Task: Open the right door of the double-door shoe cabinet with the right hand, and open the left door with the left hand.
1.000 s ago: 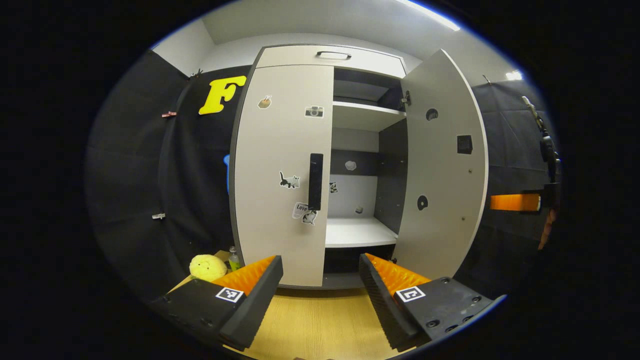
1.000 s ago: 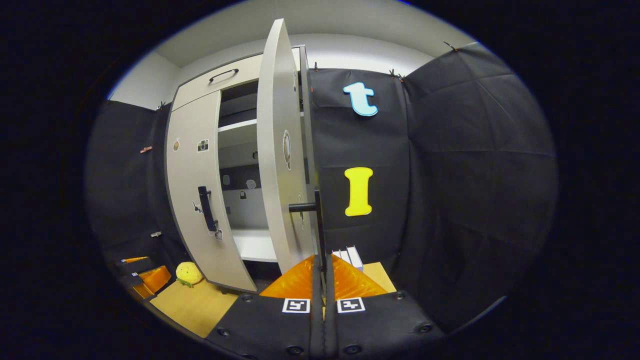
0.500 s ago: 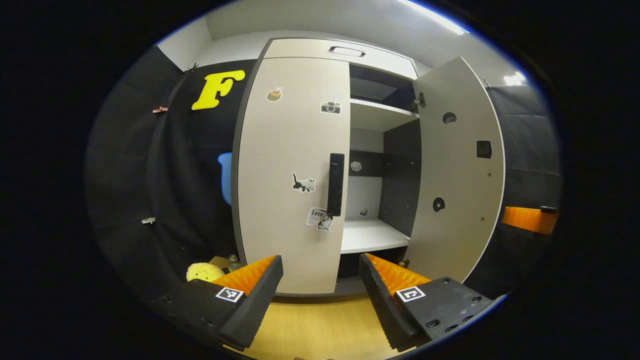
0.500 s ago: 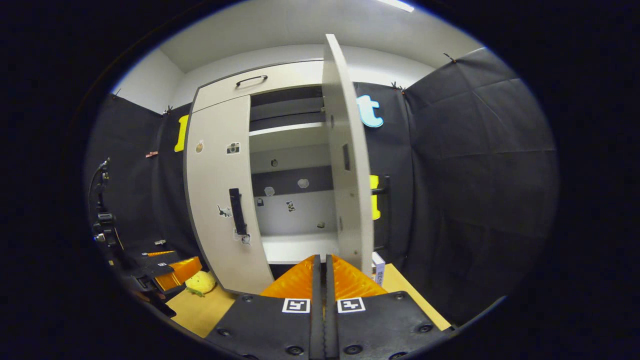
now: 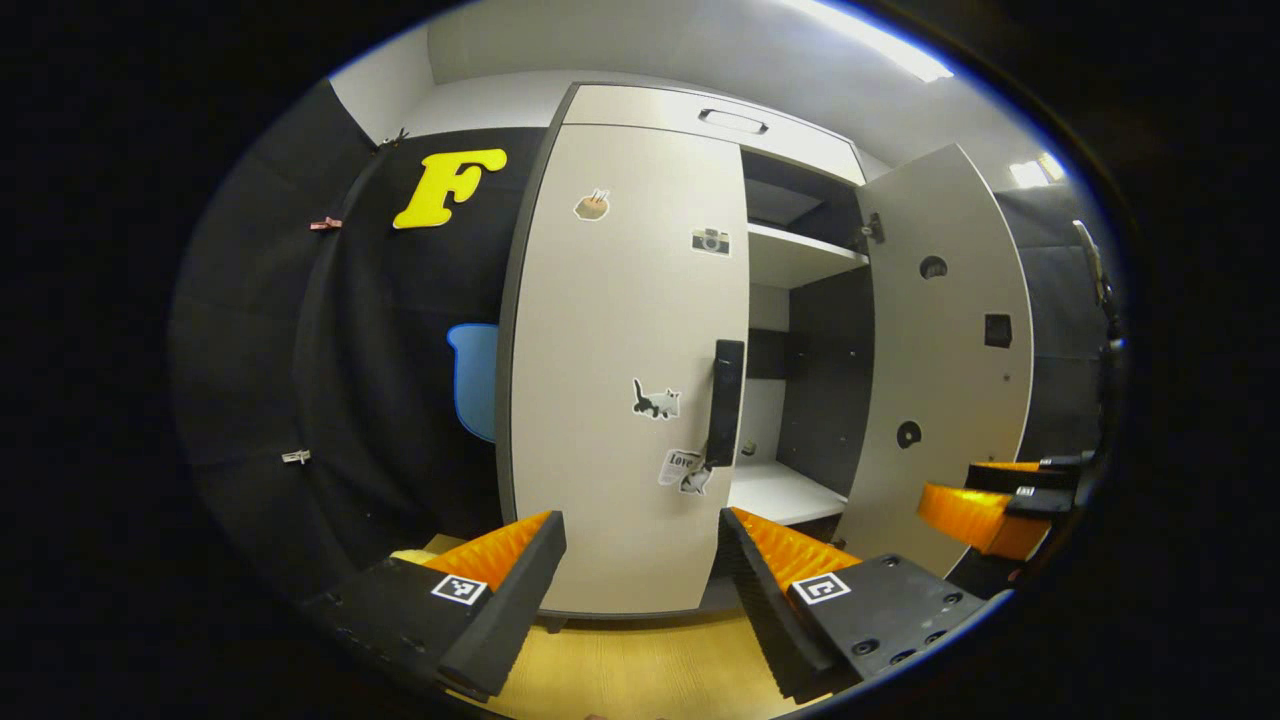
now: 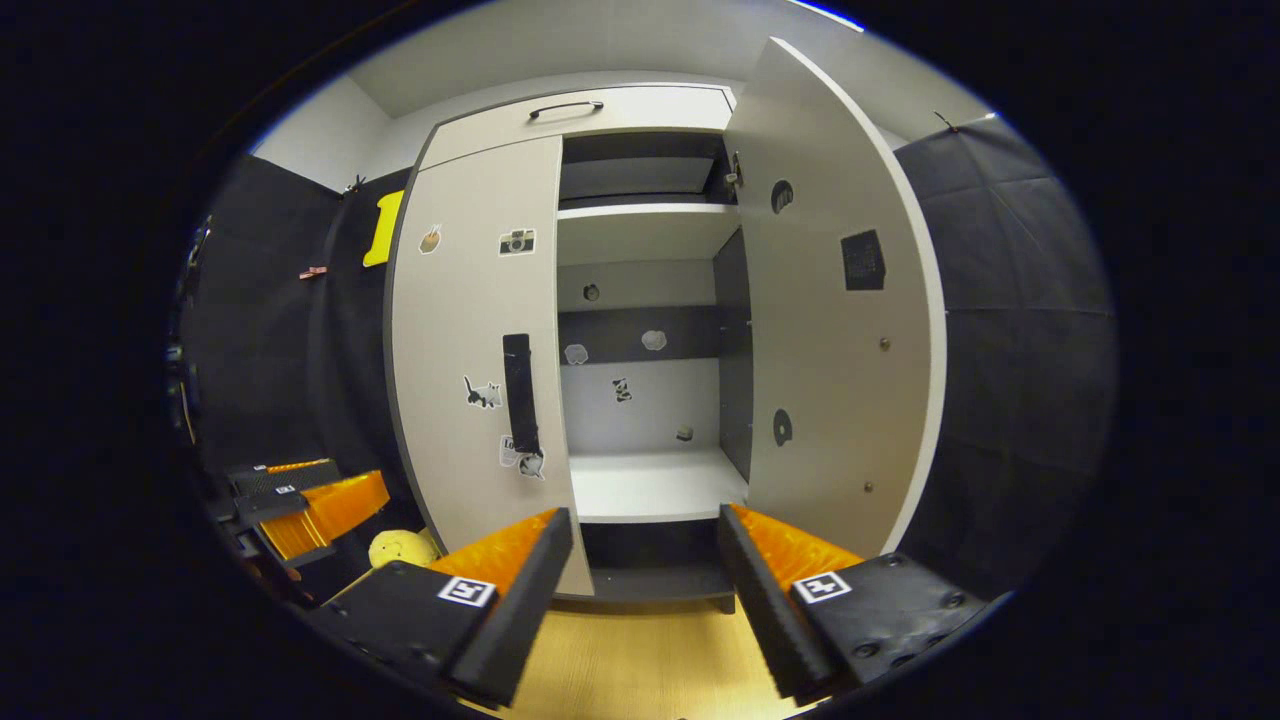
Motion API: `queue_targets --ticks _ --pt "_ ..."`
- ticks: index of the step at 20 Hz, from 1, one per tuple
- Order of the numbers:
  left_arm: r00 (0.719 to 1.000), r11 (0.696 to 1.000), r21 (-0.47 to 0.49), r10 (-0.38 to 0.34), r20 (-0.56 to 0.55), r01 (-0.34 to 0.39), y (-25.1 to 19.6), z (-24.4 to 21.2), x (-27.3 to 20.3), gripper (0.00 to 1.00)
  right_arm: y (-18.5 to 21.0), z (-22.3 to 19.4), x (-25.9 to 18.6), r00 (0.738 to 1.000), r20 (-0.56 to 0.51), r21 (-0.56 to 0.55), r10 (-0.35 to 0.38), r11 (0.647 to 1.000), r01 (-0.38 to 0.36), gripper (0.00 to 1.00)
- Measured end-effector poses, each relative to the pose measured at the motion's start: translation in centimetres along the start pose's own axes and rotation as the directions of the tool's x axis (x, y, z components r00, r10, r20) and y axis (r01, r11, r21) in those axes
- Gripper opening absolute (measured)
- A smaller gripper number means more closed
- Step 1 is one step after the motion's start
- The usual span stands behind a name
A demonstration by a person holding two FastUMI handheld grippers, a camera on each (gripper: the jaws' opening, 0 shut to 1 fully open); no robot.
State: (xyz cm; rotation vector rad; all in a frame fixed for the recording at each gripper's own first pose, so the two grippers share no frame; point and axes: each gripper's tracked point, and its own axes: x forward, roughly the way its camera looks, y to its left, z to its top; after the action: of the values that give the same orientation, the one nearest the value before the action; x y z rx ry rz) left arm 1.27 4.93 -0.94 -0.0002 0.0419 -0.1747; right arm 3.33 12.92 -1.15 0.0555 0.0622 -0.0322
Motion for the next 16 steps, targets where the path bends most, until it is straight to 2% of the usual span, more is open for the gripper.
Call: queue_targets --ticks 1,6,10,13,16 --pt "1.0 1.0 -0.001 0.008 0.01 -0.008 0.0 0.6 0.6 0.95 -0.2 -0.4 0.5 1.0 0.003 -0.008 0.005 1.0 -0.005 0.99" --pt "0.998 0.998 0.037 0.058 0.028 -0.059 -1.1 2.6 4.8 0.95 -1.5 -1.3 1.6 0.999 0.021 -0.031 0.047 0.998 -0.046 0.99" --pt "0.999 0.999 0.014 0.043 0.011 -0.043 -3.6 3.3 9.1 0.95 -2.5 -3.0 1.6 0.997 -0.002 -0.015 0.08 0.997 -0.08 0.99" --pt "1.0 0.999 0.036 0.022 0.005 -0.022 -5.5 3.9 12.3 0.95 -2.1 -4.2 1.3 0.992 -0.029 0.02 0.125 0.992 -0.124 0.99" --pt "1.0 0.998 0.065 0.016 -0.001 -0.016 -6.9 4.1 15.0 0.9 -2.2 -5.3 0.6 0.986 -0.047 0.009 0.159 0.987 -0.159 0.99"
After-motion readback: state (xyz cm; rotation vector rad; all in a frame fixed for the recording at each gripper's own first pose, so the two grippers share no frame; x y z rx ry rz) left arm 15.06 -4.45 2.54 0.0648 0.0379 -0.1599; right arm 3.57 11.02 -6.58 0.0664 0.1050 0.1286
